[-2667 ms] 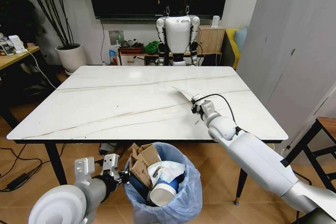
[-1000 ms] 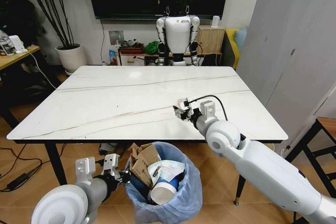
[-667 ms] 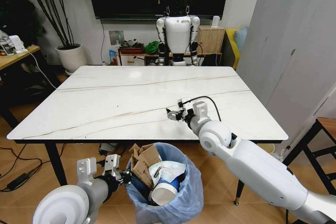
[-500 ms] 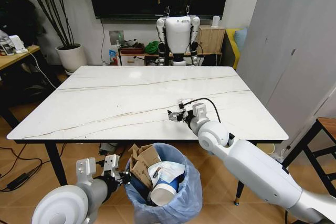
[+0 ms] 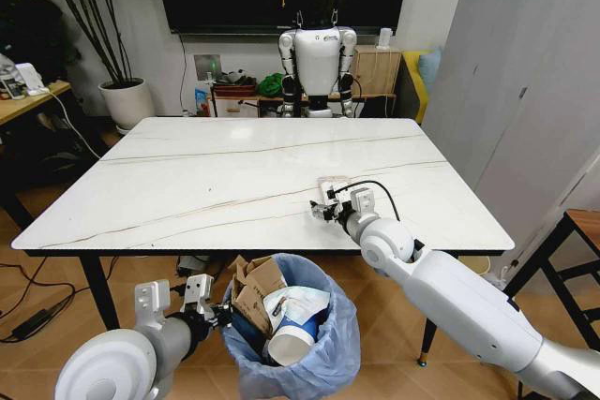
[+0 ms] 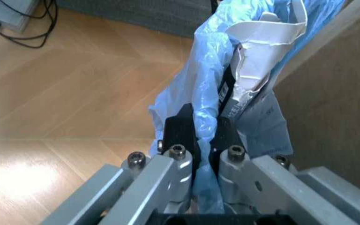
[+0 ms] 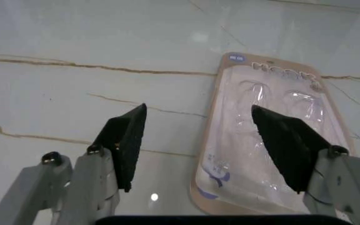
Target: Pick up the trash bin and place the trash from the table into it.
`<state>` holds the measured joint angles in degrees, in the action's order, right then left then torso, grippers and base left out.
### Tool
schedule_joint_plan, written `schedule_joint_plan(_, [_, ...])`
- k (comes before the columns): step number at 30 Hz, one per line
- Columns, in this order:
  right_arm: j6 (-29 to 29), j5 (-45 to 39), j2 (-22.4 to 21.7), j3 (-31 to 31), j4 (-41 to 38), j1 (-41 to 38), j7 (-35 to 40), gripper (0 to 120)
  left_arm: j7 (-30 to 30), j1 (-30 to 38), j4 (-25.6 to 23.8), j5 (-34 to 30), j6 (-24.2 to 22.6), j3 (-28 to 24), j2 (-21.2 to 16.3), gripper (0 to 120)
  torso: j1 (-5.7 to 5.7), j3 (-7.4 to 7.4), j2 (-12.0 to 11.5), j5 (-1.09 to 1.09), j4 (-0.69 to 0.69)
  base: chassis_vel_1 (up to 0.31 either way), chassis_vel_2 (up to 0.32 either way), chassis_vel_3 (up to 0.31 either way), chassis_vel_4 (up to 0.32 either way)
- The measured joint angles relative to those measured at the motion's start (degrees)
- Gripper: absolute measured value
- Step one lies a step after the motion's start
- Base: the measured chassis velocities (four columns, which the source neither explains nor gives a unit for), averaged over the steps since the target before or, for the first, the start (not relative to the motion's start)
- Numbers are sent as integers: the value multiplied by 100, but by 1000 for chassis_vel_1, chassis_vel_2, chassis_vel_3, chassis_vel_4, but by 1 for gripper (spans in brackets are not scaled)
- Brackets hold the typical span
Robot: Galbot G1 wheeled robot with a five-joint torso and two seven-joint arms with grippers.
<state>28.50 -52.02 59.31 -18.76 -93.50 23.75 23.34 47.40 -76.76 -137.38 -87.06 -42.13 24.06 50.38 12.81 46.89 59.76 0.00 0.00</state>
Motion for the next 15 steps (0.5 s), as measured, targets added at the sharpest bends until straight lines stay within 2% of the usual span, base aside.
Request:
schedule_joint_plan(5, [-7,1,-24,7,5,3,-12,41,-3,-6,-5,-9,0,23,4,0,0,0,0,0,0,0,0,0,0])
schedule_joint_plan(7, [-10,18,-34,11,6,11,-14,37,-6,-7,-6,-9,0,24,6,0,0,0,0,0,0,0,0,0,0])
schedule_joint_plan(12, [-12,48,-67,30,-83,18,2,39,-22,-1,-8,-11,0,29,-8,0,0,0,0,0,0,0,0,0,0])
schedule_joint_plan(14, [16,-34,-82,32,-249,18,93,51,-40,14,-7,-11,0,30,-16,0,0,0,0,0,0,0,0,0,0])
schedule_joint_plan(15, [22,-62,-82,31,-282,18,121,52,-43,20,-7,-11,0,28,-17,0,0,0,0,0,0,0,0,0,0])
